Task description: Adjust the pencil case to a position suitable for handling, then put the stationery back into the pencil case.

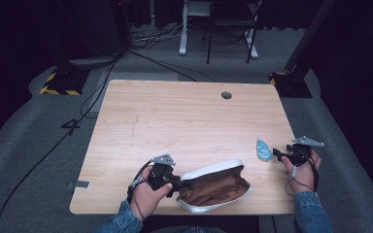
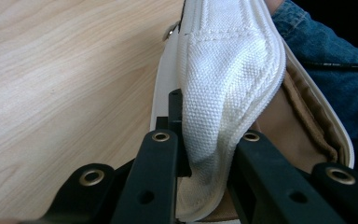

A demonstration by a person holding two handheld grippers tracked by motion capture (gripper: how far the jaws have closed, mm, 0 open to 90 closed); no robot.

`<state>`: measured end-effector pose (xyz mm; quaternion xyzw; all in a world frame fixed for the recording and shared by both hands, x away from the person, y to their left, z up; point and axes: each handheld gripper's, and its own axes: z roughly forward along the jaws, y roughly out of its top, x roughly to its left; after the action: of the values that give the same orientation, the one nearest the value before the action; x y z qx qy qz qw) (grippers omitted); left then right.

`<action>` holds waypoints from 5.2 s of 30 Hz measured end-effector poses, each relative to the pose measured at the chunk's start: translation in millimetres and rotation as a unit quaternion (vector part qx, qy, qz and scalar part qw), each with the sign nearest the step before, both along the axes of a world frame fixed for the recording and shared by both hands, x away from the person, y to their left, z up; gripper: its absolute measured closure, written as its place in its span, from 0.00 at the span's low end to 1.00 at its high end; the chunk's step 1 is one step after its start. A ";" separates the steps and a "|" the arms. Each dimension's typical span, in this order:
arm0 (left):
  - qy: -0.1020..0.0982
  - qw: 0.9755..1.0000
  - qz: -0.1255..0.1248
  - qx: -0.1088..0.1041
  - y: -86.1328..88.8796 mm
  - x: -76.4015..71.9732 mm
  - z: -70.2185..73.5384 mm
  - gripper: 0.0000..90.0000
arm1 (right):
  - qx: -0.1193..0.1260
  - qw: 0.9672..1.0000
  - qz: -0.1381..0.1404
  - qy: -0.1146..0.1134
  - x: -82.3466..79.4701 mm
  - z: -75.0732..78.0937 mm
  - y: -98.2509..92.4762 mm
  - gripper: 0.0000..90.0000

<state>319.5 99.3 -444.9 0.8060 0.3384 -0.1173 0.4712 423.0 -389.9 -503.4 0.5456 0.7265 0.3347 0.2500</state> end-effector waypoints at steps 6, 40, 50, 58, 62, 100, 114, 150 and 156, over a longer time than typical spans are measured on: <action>0.011 1.000 0.006 -0.006 2.9 5.7 -7.6 0.92 | 0.000 1.000 0.000 0.000 0.0 0.0 0.0 0.36; -0.047 0.998 0.040 0.024 8.3 15.9 -11.0 0.39 | 0.000 1.000 0.000 0.001 -0.1 0.1 0.1 0.36; -0.083 0.995 0.044 0.008 15.7 14.5 7.3 0.35 | 0.002 1.000 0.003 0.002 -0.5 0.3 -0.9 0.36; -0.102 0.994 0.047 0.004 27.7 10.8 16.3 0.32 | 0.011 1.000 -0.008 -0.001 -2.8 1.6 -4.6 0.38; -0.117 0.992 0.056 0.008 34.4 11.2 21.8 0.31 | 0.014 1.000 -0.007 -0.010 -6.3 8.5 -6.6 0.37; -0.143 0.954 0.181 0.194 126.4 67.7 -38.8 0.30 | 0.028 0.999 0.041 0.001 -0.3 32.1 33.6 0.36; -0.135 0.948 0.172 0.230 129.1 72.5 -55.5 0.26 | 0.015 0.998 0.050 0.036 13.4 31.0 52.8 0.38; -0.142 0.948 0.178 0.221 128.8 75.7 -59.2 0.19 | -0.047 0.987 0.019 0.152 41.4 25.2 76.4 0.39; -0.142 0.948 0.178 0.221 128.8 75.6 -59.3 0.19 | -0.056 0.983 0.013 0.175 44.3 29.8 80.4 0.53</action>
<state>395.2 228.1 -504.2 0.8249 0.4234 0.1622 0.3376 467.3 -309.4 -473.6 0.5719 0.7834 0.1959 0.1445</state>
